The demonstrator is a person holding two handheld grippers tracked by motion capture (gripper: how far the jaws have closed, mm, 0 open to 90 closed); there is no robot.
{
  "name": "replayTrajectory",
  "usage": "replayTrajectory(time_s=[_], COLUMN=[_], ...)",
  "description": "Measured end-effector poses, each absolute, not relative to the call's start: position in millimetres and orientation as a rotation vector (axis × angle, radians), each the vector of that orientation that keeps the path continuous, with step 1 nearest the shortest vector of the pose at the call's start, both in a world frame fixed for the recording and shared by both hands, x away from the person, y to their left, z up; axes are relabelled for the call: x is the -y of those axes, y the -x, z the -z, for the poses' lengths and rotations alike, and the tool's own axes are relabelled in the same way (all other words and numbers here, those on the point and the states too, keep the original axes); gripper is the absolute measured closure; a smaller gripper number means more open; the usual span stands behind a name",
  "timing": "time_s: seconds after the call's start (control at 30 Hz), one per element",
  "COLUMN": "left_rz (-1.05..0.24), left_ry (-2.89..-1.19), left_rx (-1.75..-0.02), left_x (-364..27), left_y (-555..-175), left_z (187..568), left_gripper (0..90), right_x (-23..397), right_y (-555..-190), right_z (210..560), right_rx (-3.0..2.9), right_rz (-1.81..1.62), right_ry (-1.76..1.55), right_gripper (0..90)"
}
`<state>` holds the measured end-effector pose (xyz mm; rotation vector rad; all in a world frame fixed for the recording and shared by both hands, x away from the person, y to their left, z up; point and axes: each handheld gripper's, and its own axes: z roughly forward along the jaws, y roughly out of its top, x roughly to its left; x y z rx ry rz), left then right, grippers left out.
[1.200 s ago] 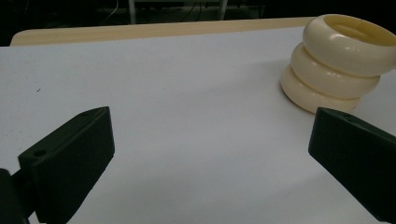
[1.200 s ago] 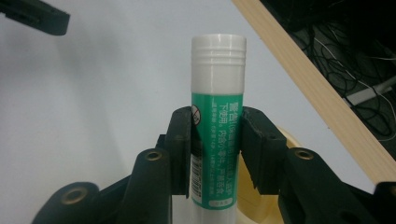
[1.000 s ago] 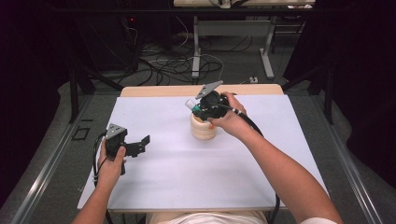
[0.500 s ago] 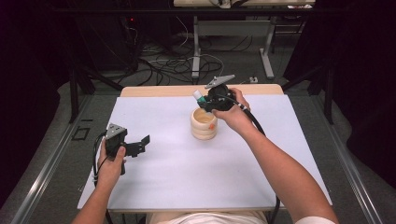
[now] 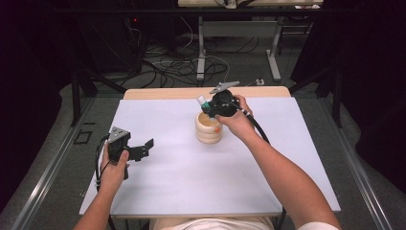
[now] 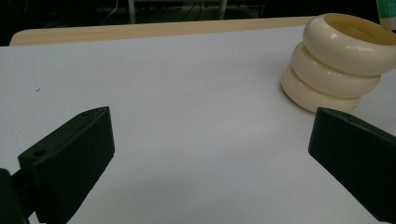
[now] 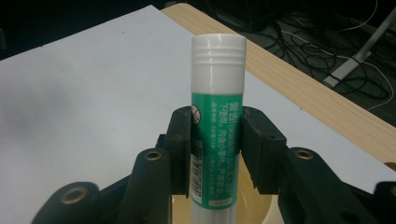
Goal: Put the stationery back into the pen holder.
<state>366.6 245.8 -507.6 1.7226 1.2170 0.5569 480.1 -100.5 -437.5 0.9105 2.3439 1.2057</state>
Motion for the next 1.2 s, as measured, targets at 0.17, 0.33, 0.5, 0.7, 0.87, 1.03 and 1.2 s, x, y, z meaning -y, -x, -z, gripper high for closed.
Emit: replayTrajectory(time_s=[0.17, 0.33, 0.5, 0.7, 0.87, 1.03, 1.2], left_rz=[-0.559, -0.560, -0.560, -0.557, -0.556, -0.556, -0.555], left_ry=[-1.722, -1.724, -1.723, -1.724, -1.724, -1.723, -1.723], left_rx=[-1.216, -1.214, -1.215, -1.217, -1.217, -1.217, -1.217], left_x=[-246.1, -246.2, -246.3, -245.8, -246.0, -246.0, -245.9], left_y=[-366.7, -366.6, -366.6, -366.7, -366.5, -366.6, -366.6], left_z=[507.6, 507.4, 507.4, 507.7, 507.6, 507.7, 507.7], left_gripper=[0.3, 0.3, 0.3, 0.3, 0.3, 0.3, 0.3], right_x=[95.7, 92.3, 94.0, 98.4, 101.9, 103.6, 104.6], right_y=[-480.4, -480.3, -481.2, -482.3, -482.7, -482.2, -481.9], right_z=[443.0, 448.0, 454.8, 462.6, 465.7, 468.0, 469.6], right_rx=[-2.342, -2.354, -2.356, -2.347, -2.355, -2.354, -2.358], right_rz=[-1.208, -1.182, -1.172, -1.185, -1.179, -1.187, -1.184], right_ry=[-0.905, -0.905, -0.913, -0.940, -0.960, -0.961, -0.978], right_gripper=[65.3, 65.3, 65.2, 65.2, 65.2, 65.2, 65.2])
